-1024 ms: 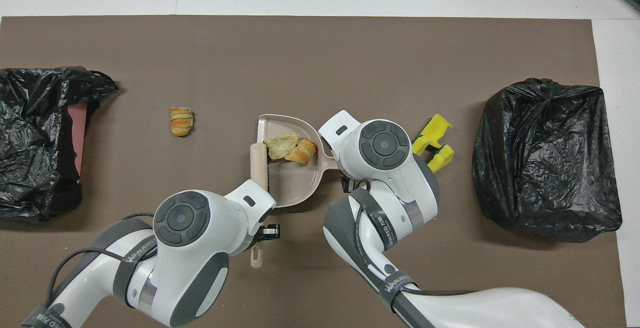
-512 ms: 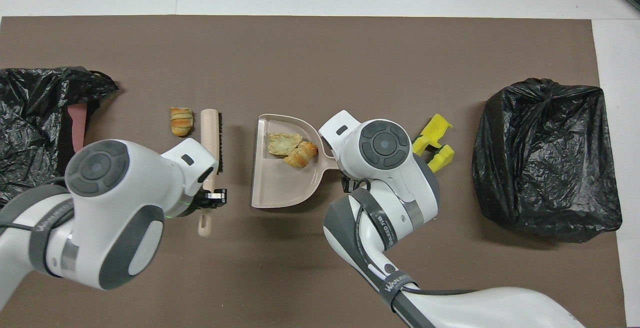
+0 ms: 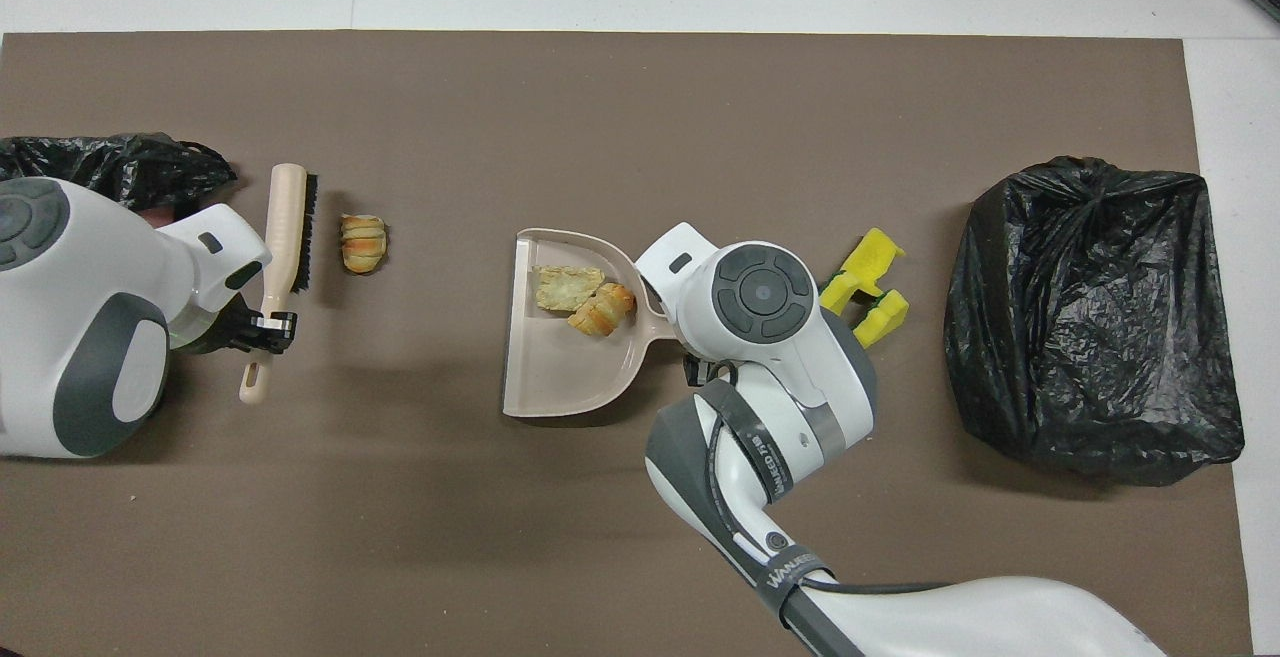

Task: Sweep and dump trash in bin
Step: 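Sweep the remaining bread chunk into the dustpan with the brush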

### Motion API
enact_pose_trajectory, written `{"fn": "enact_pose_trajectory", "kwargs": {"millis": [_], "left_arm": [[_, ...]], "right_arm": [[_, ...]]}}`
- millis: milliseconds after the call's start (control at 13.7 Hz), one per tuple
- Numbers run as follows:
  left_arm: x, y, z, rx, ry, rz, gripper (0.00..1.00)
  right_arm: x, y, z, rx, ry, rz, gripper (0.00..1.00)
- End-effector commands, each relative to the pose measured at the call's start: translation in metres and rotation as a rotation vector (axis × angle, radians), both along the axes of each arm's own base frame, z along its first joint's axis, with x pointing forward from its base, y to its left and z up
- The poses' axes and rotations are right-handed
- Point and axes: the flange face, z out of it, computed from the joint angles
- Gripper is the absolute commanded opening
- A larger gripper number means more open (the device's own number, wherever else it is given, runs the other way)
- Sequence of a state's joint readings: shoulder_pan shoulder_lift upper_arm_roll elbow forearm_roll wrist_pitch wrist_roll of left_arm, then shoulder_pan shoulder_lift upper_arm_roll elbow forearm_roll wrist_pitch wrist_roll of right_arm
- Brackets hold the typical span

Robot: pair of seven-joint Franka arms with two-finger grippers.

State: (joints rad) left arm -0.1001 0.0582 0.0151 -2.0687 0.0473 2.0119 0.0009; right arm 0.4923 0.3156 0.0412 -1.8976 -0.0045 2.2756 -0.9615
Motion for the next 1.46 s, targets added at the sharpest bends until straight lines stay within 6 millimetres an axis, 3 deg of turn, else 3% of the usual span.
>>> {"fn": "enact_pose_trajectory", "kwargs": {"millis": [0,220,439,732,951,1171,1390], "left_arm": [[0.018,0.023,-0.020,0.002,0.006,-0.062,0.00],[0.007,0.008,-0.035,-0.006,0.059,-0.086,0.00],[-0.012,-0.044,-0.042,-0.064,0.088,-0.123,0.00],[-0.057,-0.123,-0.043,-0.137,0.125,-0.203,0.00],[-0.087,-0.170,-0.039,-0.191,0.198,-0.175,0.00],[-0.095,-0.203,-0.029,-0.259,0.218,-0.121,0.00],[-0.094,-0.211,-0.004,-0.298,0.190,-0.115,0.00]], "right_arm": [[0.002,0.002,-0.004,-0.015,-0.019,-0.014,0.00],[0.002,0.001,-0.005,-0.016,-0.017,-0.014,0.00],[0.002,0.001,-0.006,-0.016,-0.017,-0.014,0.00],[0.002,0.001,-0.005,-0.015,-0.019,-0.014,0.00],[0.002,0.001,-0.005,-0.015,-0.019,-0.014,0.00],[0.001,0.001,-0.005,-0.017,-0.018,-0.013,0.00],[0.001,0.001,-0.005,-0.022,-0.010,-0.011,0.00]]}}
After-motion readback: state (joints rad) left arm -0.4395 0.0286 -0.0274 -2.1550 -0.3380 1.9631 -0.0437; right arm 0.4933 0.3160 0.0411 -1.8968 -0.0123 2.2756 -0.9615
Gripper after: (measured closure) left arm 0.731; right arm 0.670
